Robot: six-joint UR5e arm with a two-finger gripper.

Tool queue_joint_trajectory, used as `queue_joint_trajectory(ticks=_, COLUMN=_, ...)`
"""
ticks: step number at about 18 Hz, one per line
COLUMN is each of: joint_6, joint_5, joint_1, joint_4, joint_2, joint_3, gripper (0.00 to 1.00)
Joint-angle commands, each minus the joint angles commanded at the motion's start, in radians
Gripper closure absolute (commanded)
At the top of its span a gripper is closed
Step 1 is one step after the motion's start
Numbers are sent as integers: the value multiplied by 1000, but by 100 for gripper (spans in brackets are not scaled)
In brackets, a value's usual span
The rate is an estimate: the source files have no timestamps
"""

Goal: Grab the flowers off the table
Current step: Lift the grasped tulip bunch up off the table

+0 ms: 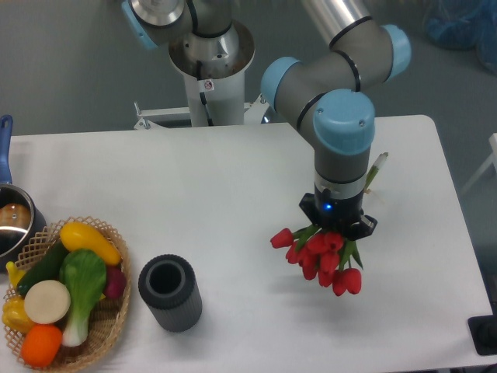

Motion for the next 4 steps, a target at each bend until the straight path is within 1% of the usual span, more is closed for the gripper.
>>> queue_joint_trajectory(ticks=2, joint_6=5, joint_5=0, joint_1=9, joint_4=-8, joint_2=2, joint_3=5, gripper=100)
queue_joint_trajectory(ticks=4, joint_6=5, joint_5=0, joint_1=12, joint_4=-28, joint_2=2, joint_3=14, gripper=100)
